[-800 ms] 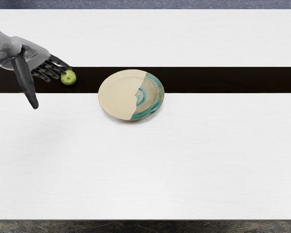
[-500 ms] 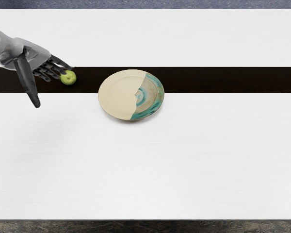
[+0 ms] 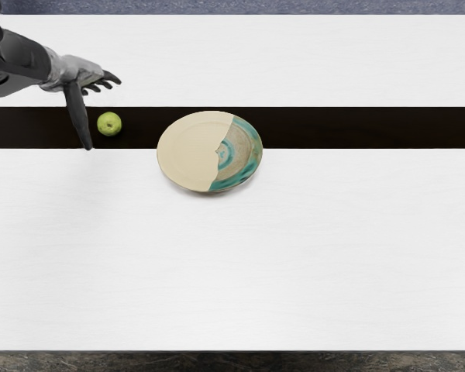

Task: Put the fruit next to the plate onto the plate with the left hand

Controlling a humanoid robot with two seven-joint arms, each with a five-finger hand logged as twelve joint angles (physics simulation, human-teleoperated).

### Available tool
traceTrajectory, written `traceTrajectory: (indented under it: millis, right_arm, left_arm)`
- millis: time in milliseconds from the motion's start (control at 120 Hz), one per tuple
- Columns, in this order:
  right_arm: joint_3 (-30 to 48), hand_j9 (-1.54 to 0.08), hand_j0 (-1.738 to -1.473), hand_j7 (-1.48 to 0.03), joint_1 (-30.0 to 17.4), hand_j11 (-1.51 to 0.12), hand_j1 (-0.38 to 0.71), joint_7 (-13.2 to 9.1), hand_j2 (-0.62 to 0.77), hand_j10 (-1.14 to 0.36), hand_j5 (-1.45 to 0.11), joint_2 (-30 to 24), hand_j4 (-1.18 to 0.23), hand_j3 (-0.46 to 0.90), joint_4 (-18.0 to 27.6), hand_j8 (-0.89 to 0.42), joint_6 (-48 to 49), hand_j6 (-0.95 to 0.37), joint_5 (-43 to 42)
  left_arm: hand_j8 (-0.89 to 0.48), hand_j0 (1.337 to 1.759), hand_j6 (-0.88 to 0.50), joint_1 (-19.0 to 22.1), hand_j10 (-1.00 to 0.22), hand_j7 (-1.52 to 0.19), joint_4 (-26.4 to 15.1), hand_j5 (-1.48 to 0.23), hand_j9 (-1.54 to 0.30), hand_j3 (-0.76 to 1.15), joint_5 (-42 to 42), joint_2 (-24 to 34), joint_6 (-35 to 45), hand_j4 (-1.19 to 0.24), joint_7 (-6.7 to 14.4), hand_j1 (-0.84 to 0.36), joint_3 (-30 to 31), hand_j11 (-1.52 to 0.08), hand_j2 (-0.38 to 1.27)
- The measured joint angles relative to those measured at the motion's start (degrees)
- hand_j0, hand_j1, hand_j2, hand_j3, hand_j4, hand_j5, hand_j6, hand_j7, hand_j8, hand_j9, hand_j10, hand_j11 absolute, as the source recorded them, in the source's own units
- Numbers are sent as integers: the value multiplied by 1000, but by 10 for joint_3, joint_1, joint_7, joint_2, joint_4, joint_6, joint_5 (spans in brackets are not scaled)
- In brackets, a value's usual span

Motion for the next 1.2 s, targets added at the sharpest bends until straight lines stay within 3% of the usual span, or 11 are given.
traceTrajectory:
  millis: [92, 150, 200, 317, 383, 517, 742, 917, 1200]
  right_arm:
    - [0, -15, -1658, -15, 0, -15, -335, 0, -2, -11, -15, 0, -11, 0, 0, -11, 0, -11, 0]
    - [0, -15, -1658, -15, 0, -15, -335, 0, -2, -11, -15, 0, -11, 0, 0, -11, 0, -11, 0]
    - [0, -15, -1658, -15, 0, -15, -335, 0, -2, -11, -15, 0, -11, 0, 0, -11, 0, -11, 0]
    - [0, -15, -1658, -15, 0, -15, -335, 0, -2, -11, -15, 0, -11, 0, 0, -11, 0, -11, 0]
    - [0, -15, -1658, -15, 0, -15, -335, 0, -2, -11, -15, 0, -11, 0, 0, -11, 0, -11, 0]
    - [0, -15, -1658, -15, 0, -15, -335, 0, -2, -11, -15, 0, -11, 0, 0, -11, 0, -11, 0]
    - [0, -15, -1658, -15, 0, -15, -335, 0, -2, -11, -15, 0, -11, 0, 0, -11, 0, -11, 0]
    - [0, -15, -1658, -15, 0, -15, -335, 0, -2, -11, -15, 0, -11, 0, 0, -11, 0, -11, 0]
    - [0, -15, -1658, -15, 0, -15, -335, 0, -2, -11, -15, 0, -11, 0, 0, -11, 0, -11, 0]
  left_arm:
    - [-13, 1658, -13, 4, -13, -16, 2, -16, -16, 0, 4, -6, 50, -13, 0, 334, -8, -16, 2]
    - [-12, 1658, -13, 29, -12, -15, 12, -15, -15, 0, 9, -7, 66, -12, 0, 336, -12, -15, 2]
    - [-12, 1658, -12, 63, -11, -14, 37, -14, -14, 0, 12, -24, 75, -12, 0, 336, -14, -14, 2]
    - [-11, 1658, -11, 85, -10, -13, 84, -13, -13, 0, 15, -28, 84, -11, -1, 338, -18, -13, 2]
    - [-10, 1658, -10, 144, -10, -12, 125, -12, -12, 0, 17, -50, 86, -10, -2, 338, -31, -12, 2]
    - [-11, 1658, -11, 162, -10, -12, 187, -12, -12, 0, 18, -74, 84, -10, -5, 338, -44, -12, 2]
    - [-12, 1658, -12, 234, -11, -13, 276, -13, -13, 0, 17, -109, 87, -11, -6, 338, -49, -13, 2]
    - [-13, 1658, -14, 267, -12, -14, 338, -14, -14, 0, 17, -127, 89, -13, -5, 337, -49, -14, 3]
    - [-15, 1658, -16, 292, -14, -16, 367, -16, -16, 0, 11, -127, 83, -15, -6, 335, -53, -16, 3]
